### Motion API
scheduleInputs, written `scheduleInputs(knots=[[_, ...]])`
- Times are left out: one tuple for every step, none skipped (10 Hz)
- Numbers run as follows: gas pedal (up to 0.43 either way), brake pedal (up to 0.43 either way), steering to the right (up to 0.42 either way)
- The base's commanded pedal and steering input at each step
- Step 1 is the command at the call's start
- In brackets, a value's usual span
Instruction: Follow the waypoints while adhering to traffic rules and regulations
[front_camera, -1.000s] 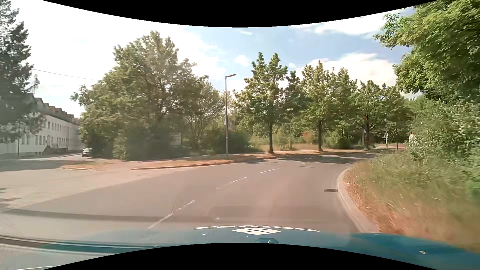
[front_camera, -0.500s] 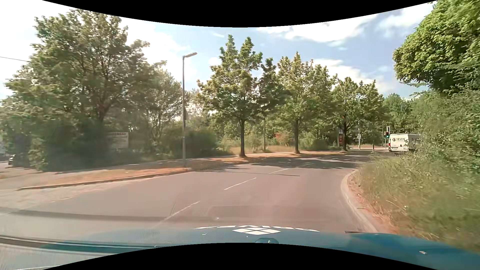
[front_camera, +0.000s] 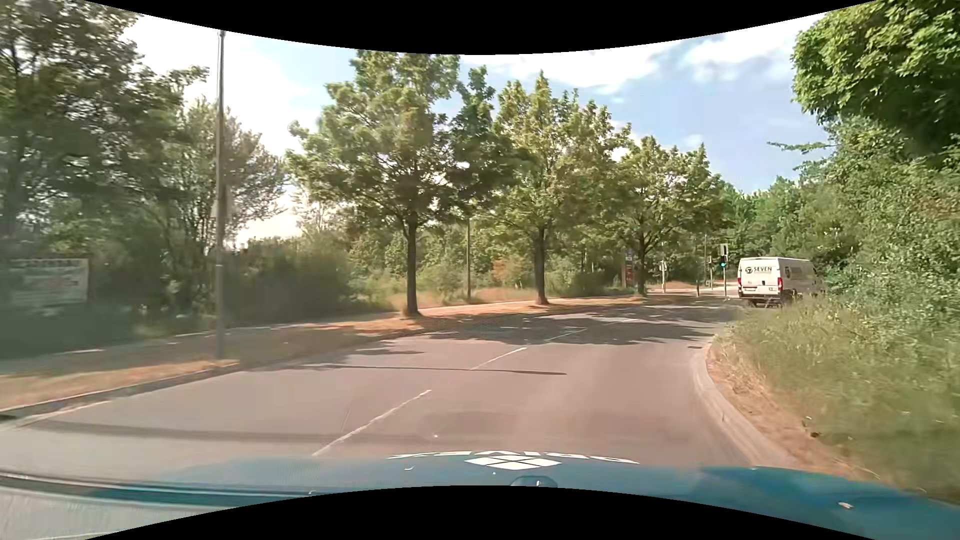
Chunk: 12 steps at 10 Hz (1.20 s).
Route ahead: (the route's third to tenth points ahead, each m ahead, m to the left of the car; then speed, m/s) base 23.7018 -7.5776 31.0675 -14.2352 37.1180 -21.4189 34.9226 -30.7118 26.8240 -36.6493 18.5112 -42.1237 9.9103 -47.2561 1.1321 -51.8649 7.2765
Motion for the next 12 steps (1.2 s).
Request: scheduleInputs(knots=[[0.130, 0.000, 0.154], [0.130, 0.000, 0.159], [0.130, 0.000, 0.159], [0.130, 0.000, 0.160], [0.130, 0.000, 0.160], [0.130, 0.000, 0.160], [0.130, 0.000, 0.161], [0.130, 0.000, 0.163], [0.130, 0.000, 0.167], [0.130, 0.000, 0.167], [0.130, 0.000, 0.166], [0.130, 0.000, 0.163]])
